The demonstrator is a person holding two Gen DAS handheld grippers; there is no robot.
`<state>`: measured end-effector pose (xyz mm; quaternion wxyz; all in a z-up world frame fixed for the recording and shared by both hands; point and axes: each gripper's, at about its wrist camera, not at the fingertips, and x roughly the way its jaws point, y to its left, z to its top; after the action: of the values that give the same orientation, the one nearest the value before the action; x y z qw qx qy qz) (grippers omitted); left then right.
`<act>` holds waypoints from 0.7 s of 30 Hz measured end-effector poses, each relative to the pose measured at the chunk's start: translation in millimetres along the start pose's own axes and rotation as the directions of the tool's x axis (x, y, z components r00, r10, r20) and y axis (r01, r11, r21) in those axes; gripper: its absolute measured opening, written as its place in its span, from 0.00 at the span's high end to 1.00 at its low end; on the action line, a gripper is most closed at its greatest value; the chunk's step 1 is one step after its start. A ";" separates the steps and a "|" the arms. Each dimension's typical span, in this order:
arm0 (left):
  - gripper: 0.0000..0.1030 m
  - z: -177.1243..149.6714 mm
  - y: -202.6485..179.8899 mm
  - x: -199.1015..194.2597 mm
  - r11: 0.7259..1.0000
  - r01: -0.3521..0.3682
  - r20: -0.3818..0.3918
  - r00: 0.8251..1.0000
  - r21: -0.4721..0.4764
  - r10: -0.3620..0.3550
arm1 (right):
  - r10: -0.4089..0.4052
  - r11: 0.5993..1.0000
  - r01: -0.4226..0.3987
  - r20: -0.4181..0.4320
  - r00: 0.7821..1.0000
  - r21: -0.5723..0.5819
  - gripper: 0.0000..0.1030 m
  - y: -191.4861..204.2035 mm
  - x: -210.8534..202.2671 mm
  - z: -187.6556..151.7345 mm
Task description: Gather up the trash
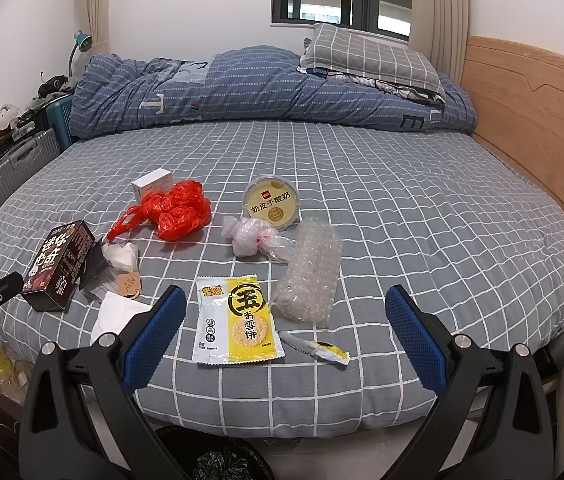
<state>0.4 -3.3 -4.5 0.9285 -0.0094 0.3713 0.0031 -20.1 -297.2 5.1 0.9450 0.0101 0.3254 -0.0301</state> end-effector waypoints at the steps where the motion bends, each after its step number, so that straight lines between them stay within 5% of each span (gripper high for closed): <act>1: 0.05 0.1 0.3 0.1 1.000 0.000 0.000 1.000 -0.003 0.000 | 0.002 1.000 -0.002 0.000 1.000 0.001 0.07 -0.1 0.1 0.0; 10: 0.05 0.3 7.2 9.3 1.000 -0.004 -0.019 1.000 -0.024 0.004 | 0.000 1.000 0.000 -0.002 1.000 -0.013 0.07 0.7 6.3 2.7; 21: 0.05 11.0 30.1 72.5 0.997 -0.077 -0.122 0.990 -0.022 0.073 | -0.039 0.999 0.038 -0.072 0.997 -0.015 0.07 -5.4 69.4 9.6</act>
<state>60.0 26.9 -47.0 0.9032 -0.0081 0.4270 0.0424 40.1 -306.5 -30.0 0.9320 -0.0015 0.3597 -0.0459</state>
